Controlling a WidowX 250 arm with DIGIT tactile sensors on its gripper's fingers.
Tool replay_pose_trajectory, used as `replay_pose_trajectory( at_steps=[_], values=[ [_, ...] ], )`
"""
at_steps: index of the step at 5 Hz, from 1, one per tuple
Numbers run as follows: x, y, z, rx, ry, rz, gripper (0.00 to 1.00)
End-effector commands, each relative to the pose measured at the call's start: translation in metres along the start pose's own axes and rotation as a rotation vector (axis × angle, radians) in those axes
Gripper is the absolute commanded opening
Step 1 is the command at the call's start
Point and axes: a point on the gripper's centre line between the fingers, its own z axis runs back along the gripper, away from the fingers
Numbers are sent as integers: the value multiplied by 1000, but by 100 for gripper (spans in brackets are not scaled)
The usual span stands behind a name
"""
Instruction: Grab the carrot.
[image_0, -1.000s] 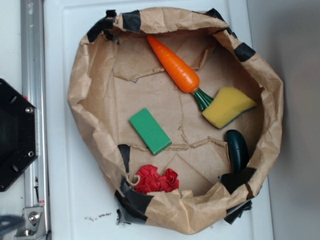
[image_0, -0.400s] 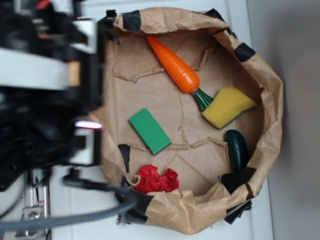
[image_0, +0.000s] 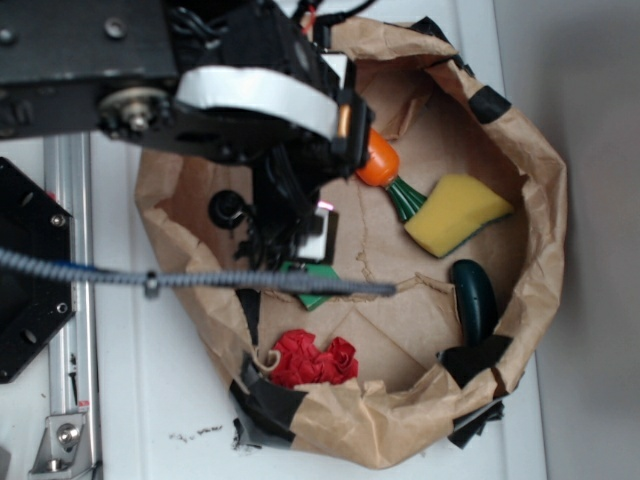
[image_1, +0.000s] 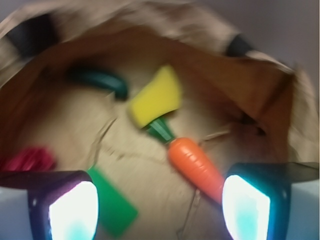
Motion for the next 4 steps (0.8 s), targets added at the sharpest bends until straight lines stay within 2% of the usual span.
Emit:
replay_pose_trajectory(
  at_steps=[1, 2, 3, 4],
  values=[
    [13, 8, 10, 23, -47, 30, 100],
    [13, 8, 10, 23, -47, 30, 100],
    [20, 4, -39, 69, 29, -211, 100],
    [24, -5, -70, 69, 45, -410, 100]
  ],
)
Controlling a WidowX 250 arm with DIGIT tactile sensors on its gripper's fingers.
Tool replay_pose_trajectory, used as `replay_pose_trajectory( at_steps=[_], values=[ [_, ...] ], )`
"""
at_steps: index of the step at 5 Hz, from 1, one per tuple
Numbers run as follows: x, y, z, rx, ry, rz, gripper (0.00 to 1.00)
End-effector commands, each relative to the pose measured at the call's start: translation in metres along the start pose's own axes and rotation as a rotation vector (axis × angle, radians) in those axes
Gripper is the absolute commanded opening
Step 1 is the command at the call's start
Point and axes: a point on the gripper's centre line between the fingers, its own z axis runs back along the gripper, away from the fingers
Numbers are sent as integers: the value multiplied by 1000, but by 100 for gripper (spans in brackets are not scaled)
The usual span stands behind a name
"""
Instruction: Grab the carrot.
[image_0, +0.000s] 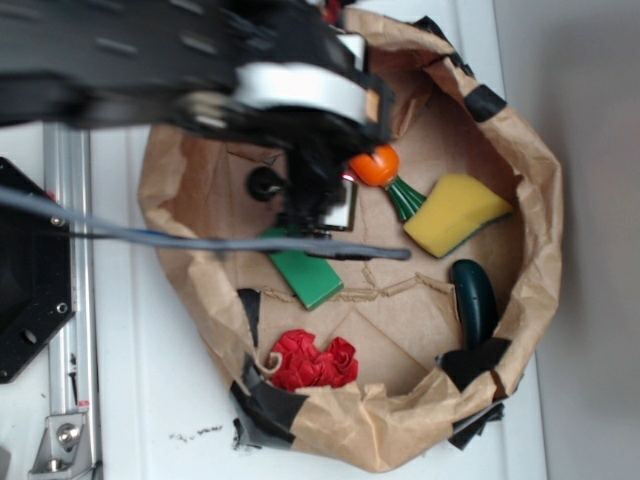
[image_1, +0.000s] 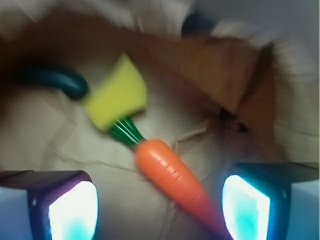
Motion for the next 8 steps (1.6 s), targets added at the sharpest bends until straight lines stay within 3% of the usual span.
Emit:
replay_pose_trajectory(
  at_steps=[1, 2, 4, 6, 7, 8],
  values=[
    [28, -8, -26, 23, -51, -305, 100],
    [21, 8, -30, -54, -35, -342, 100],
    [17, 40, -39, -53, 62, -330, 100],
    [16, 34, -65, -55, 177, -344, 100],
    [16, 25, -50, -50, 149, -321, 0],
    [22, -3, 1, -93, 45, -368, 0]
  ],
)
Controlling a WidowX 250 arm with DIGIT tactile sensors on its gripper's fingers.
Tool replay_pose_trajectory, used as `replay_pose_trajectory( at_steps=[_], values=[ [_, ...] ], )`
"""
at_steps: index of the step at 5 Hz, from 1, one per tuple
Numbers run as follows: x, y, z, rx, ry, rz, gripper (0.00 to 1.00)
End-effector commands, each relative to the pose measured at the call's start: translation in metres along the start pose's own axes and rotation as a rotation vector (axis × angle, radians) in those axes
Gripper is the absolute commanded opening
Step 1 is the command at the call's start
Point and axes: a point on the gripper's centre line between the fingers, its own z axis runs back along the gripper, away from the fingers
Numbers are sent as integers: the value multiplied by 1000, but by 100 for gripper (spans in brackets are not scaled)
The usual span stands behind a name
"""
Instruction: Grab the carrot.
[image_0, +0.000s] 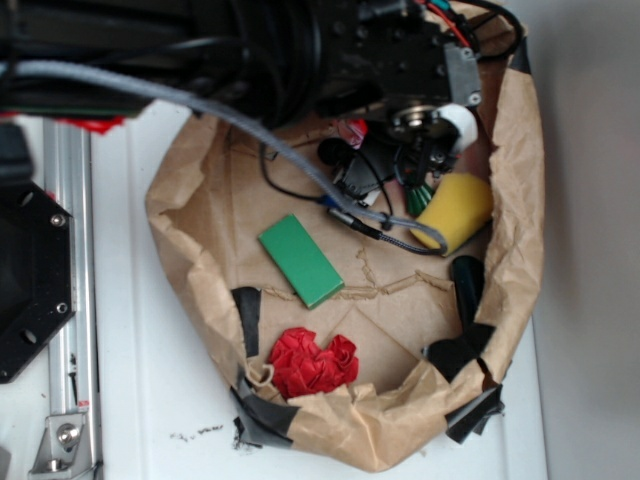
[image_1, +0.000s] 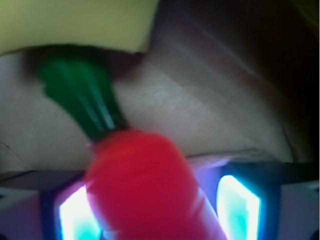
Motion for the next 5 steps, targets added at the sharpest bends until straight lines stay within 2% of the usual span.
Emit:
replay_pose_trajectory(
  at_steps=[1, 2, 3, 4, 5],
  values=[
    [20, -50, 104, -11, -208, -66, 0],
    [27, -55, 133, -56, -228, 86, 0],
    [36, -55, 156, -139, -243, 177, 0],
    [41, -55, 147, -154, -218, 361, 0],
    [42, -52, 137, -143, -197, 409, 0]
  ],
)
